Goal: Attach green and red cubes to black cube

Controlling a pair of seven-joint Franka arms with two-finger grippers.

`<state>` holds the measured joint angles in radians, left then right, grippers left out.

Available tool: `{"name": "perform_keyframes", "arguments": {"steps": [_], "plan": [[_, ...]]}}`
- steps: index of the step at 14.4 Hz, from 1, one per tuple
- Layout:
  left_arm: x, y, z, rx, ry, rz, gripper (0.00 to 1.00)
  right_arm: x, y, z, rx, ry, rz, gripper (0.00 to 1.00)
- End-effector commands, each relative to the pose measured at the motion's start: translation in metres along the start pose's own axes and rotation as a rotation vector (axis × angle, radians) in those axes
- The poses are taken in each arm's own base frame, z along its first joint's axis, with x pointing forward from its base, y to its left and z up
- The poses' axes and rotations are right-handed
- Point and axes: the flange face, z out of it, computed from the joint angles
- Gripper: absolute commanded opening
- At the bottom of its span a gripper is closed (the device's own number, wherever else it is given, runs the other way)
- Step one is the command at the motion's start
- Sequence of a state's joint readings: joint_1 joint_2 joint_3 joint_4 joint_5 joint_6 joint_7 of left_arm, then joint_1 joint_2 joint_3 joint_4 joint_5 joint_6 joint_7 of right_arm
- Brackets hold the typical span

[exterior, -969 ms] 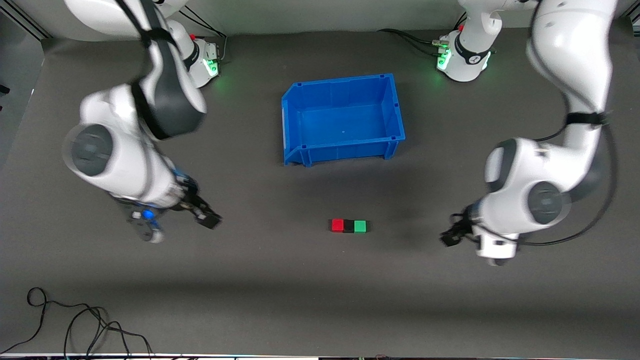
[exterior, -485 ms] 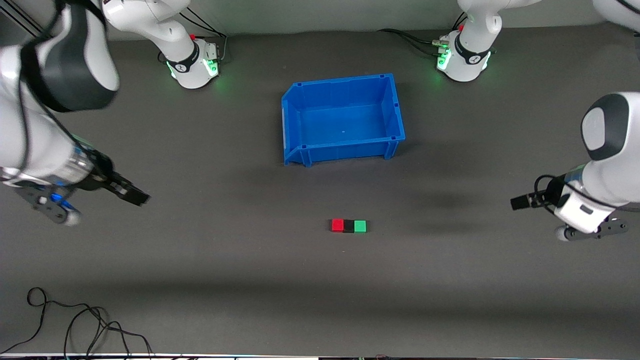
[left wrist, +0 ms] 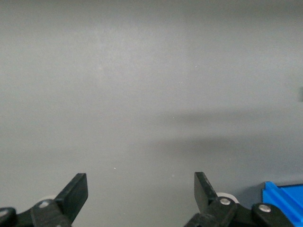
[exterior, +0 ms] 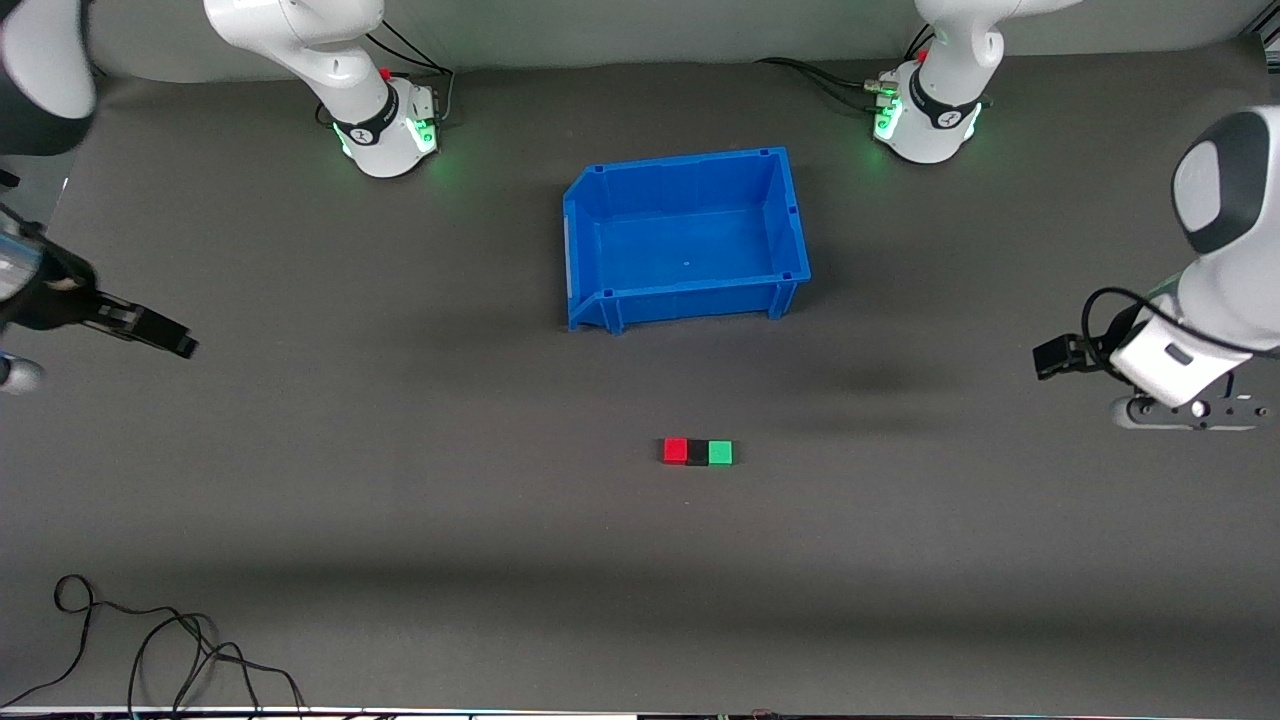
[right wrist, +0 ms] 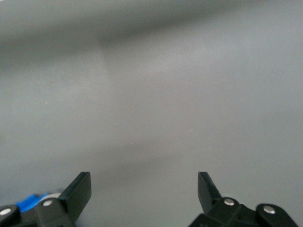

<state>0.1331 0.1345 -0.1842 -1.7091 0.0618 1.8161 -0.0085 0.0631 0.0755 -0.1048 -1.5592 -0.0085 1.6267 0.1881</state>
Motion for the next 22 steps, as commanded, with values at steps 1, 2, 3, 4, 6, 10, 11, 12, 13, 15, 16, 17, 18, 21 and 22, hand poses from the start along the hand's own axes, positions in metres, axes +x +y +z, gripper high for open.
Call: {"name": "perform_keyframes", "arguments": {"steps": [1, 2, 3, 4, 6, 10, 11, 12, 13, 15, 16, 17, 18, 21, 22], "plan": [[-0.014, -0.010, -0.034, 0.014, 0.050, 0.027, 1.00, -0.005, 0.012, -0.004, -0.006, 0.011, -0.149, 1.00], [-0.015, -0.010, -0.041, 0.013, 0.035, 0.023, 1.00, -0.005, 0.017, -0.003, -0.004, 0.006, -0.153, 1.00], [-0.017, -0.012, -0.043, 0.014, 0.010, 0.030, 1.00, -0.006, 0.020, -0.005, -0.004, 0.006, -0.152, 1.00], [-0.017, -0.013, -0.046, 0.015, 0.013, 0.030, 1.00, -0.009, 0.020, -0.007, -0.004, -0.004, -0.153, 1.00], [-0.019, -0.013, -0.050, 0.013, 0.007, 0.009, 1.00, -0.015, 0.019, -0.012, -0.003, -0.015, -0.157, 1.00], [-0.015, -0.013, -0.054, 0.010, 0.017, -0.049, 1.00, -0.019, 0.017, -0.015, 0.004, -0.028, -0.160, 1.00], [-0.015, -0.014, -0.054, 0.010, 0.016, -0.049, 1.00, -0.019, 0.016, -0.014, 0.005, -0.031, -0.159, 1.00], [-0.016, -0.014, -0.054, 0.010, 0.015, -0.049, 1.00, -0.019, 0.016, -0.013, 0.015, -0.037, -0.157, 1.00], [-0.016, -0.014, -0.054, 0.010, 0.015, -0.052, 1.00, -0.020, 0.016, -0.011, 0.015, -0.055, -0.159, 1.00], [-0.016, -0.014, -0.052, 0.011, 0.012, -0.053, 1.00, -0.020, 0.013, -0.013, 0.014, -0.057, -0.162, 1.00], [-0.017, -0.014, -0.050, 0.011, 0.001, -0.053, 1.00, -0.019, 0.010, -0.010, 0.013, -0.061, -0.165, 1.00], [-0.018, -0.015, -0.050, 0.012, -0.008, -0.055, 1.00, -0.020, 0.009, -0.010, 0.013, -0.061, -0.167, 1.00], [-0.018, -0.015, -0.050, 0.012, -0.010, -0.056, 1.00, -0.020, 0.009, -0.012, 0.013, -0.058, -0.165, 1.00], [-0.017, -0.013, -0.049, 0.011, -0.008, -0.072, 1.00, -0.020, 0.009, -0.013, 0.013, -0.057, -0.163, 1.00], [-0.017, -0.013, -0.050, 0.011, -0.006, -0.073, 1.00, -0.020, 0.009, -0.013, 0.013, -0.057, -0.163, 1.00]]}}
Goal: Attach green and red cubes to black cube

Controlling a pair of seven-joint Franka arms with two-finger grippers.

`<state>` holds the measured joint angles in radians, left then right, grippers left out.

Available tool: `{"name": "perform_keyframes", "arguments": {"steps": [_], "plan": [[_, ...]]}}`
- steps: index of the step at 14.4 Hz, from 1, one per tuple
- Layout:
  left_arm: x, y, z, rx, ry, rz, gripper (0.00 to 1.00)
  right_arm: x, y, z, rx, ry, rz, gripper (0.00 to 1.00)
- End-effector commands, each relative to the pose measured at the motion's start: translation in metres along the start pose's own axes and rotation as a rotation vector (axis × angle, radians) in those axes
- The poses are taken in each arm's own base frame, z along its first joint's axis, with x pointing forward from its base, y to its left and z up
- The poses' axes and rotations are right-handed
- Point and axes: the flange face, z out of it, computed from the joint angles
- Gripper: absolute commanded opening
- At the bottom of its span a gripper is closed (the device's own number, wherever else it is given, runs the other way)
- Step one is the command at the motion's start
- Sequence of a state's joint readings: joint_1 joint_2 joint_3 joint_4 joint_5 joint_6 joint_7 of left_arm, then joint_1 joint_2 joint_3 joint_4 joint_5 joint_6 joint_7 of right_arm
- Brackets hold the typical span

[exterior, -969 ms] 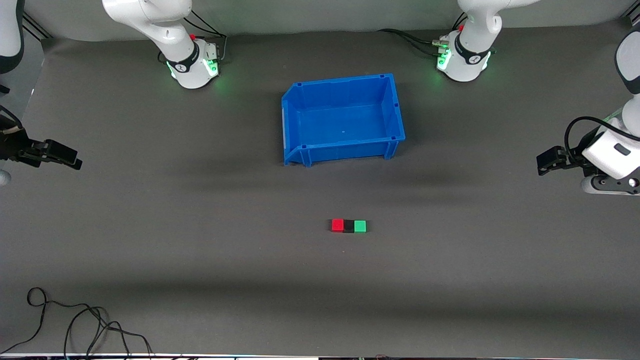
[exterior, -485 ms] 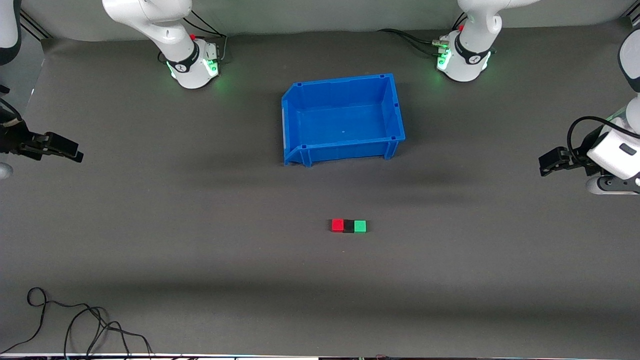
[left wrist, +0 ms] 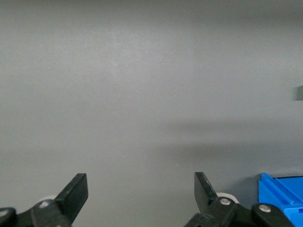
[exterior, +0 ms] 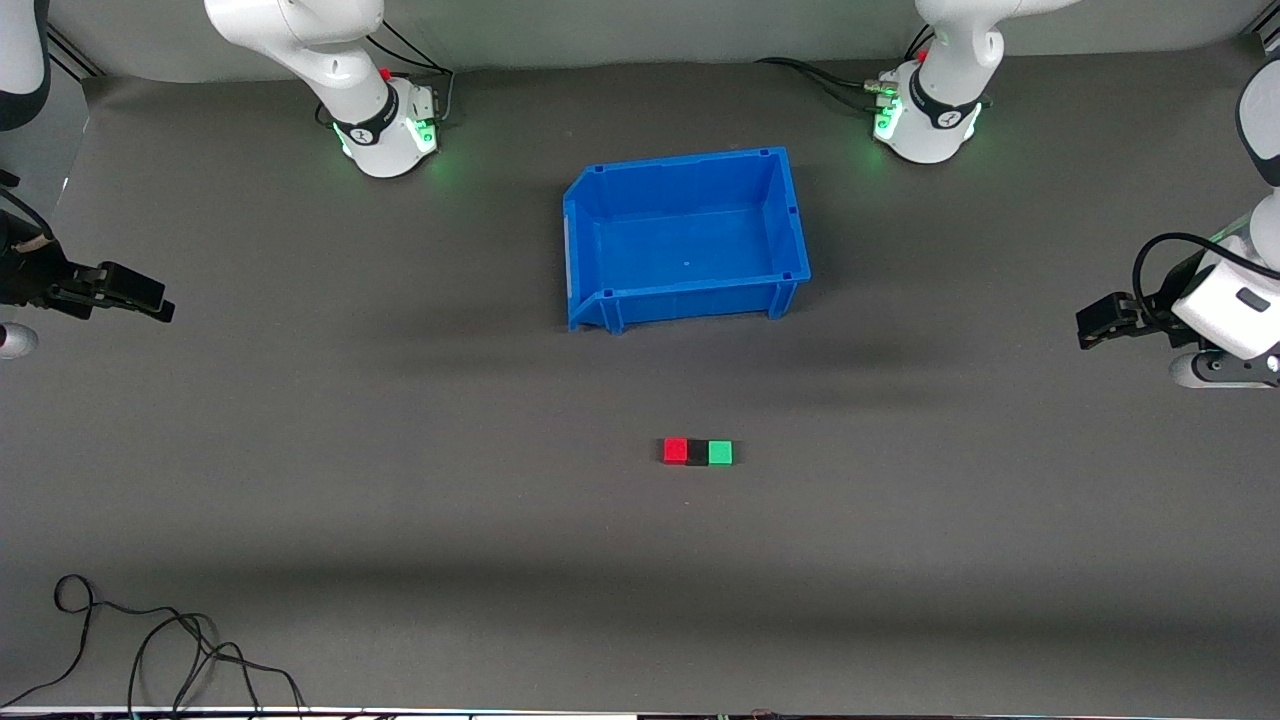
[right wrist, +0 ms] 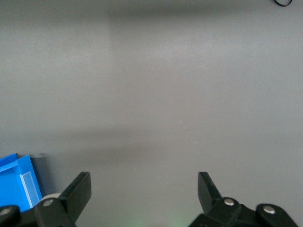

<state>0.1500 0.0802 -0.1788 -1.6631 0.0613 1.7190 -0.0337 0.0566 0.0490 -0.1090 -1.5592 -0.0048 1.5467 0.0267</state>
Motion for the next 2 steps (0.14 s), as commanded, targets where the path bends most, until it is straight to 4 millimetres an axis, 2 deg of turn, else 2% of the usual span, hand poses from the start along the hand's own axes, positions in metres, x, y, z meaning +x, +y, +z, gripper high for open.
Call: {"name": "perform_keyframes", "arguments": {"steps": [1, 2], "plan": [[0.0001, -0.0007, -0.0059, 0.001, -0.006, -0.021, 1.00, -0.0053, -0.0017, -0.0041, 0.012, -0.002, -0.012, 1.00], [0.0004, -0.0006, -0.0068, -0.001, -0.003, -0.019, 1.00, -0.0053, -0.0017, -0.0041, 0.012, -0.002, -0.012, 1.00]]}}
